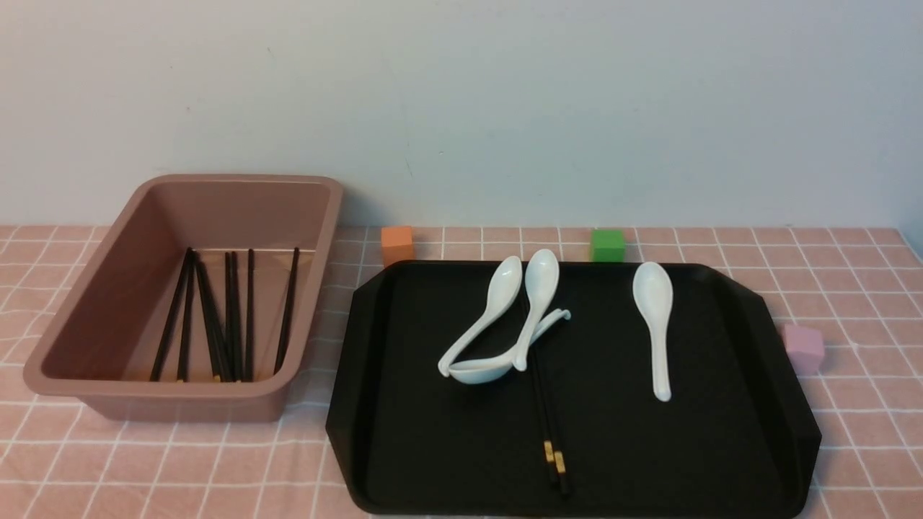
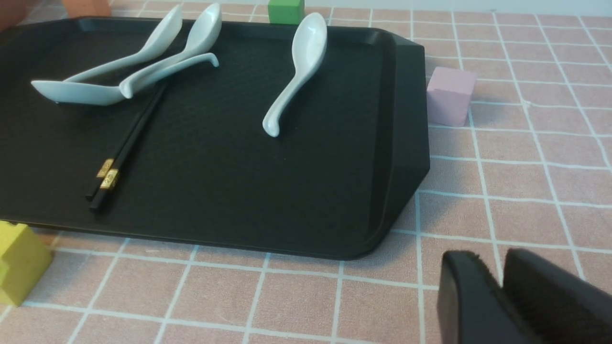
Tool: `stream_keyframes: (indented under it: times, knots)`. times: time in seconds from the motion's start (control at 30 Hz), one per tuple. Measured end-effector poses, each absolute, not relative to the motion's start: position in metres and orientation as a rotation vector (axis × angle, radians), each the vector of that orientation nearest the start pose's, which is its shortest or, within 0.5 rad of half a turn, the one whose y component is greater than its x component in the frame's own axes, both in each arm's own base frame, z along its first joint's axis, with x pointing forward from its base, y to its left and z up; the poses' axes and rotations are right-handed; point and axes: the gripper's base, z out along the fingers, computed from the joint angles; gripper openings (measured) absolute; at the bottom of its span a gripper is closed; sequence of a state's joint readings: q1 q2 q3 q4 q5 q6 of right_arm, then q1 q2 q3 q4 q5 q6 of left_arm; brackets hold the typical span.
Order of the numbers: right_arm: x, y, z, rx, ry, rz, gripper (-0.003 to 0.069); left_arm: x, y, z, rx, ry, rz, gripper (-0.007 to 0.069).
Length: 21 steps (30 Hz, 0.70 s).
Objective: On pink tablecloth take chopsticks from black tray and put them in box.
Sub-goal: 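Reach over to the black tray and grasp a pair of chopsticks with the left gripper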
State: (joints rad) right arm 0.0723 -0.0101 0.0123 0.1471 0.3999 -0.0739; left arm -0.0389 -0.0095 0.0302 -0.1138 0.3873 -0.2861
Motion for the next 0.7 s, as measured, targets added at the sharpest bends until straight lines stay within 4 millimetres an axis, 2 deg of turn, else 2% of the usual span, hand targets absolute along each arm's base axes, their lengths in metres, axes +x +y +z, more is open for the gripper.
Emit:
stream_keyframes:
  times: [0.13, 0.17, 0.27, 0.5, 0.6, 0.7]
  knots:
    - [0.051, 0.009, 0.174, -0.049, 1.883, 0.146, 0.0144, 0.053, -0.007, 0.173, -0.354, 1.830, -0.393, 0.0239]
    - [0.051, 0.009, 0.174, -0.049, 1.883, 0.146, 0.0147, 0.054, -0.008, 0.177, -0.457, 1.772, -0.514, 0.0239]
    - [0.051, 0.009, 0.174, -0.049, 1.883, 0.146, 0.0150, 0.055, -0.010, 0.183, -0.638, 1.664, -0.721, 0.0239]
    - [0.051, 0.009, 0.174, -0.049, 1.883, 0.146, 0.0158, 0.056, -0.010, 0.193, -0.828, 1.503, -0.949, 0.0231]
    - [0.051, 0.009, 0.174, -0.049, 1.883, 0.146, 0.0158, 0.053, -0.012, 0.209, -0.811, 1.485, -0.993, 0.0185]
    - [0.051, 0.009, 0.174, -0.049, 1.883, 0.146, 0.0160, 0.047, -0.016, 0.240, -0.690, 1.494, -0.974, 0.0108]
